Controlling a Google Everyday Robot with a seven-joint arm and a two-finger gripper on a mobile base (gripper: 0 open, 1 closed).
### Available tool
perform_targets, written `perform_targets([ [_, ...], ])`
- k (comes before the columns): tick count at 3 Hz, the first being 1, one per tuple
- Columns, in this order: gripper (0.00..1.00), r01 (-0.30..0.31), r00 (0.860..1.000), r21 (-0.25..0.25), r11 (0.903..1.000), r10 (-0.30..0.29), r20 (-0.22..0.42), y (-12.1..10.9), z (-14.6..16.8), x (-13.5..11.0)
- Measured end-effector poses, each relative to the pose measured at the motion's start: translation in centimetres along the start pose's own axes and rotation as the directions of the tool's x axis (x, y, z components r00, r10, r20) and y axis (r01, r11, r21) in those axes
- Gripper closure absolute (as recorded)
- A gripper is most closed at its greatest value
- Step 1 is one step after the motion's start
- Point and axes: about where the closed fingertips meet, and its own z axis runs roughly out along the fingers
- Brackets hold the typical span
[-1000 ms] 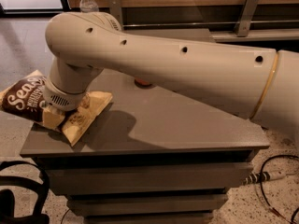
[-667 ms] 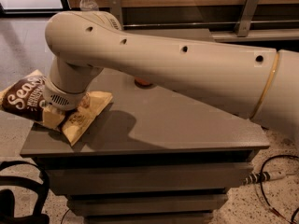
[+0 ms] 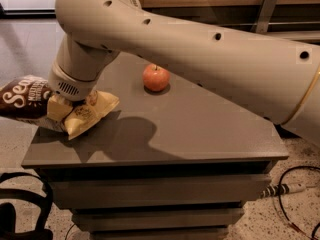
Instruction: Pick brown chip bag
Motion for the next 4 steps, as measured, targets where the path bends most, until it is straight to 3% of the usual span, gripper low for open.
perform_targets([
  [4, 1.00, 0.094, 0.982, 0.036, 0.9949, -0.099, 0.160, -3.8, -10.8, -2.5],
])
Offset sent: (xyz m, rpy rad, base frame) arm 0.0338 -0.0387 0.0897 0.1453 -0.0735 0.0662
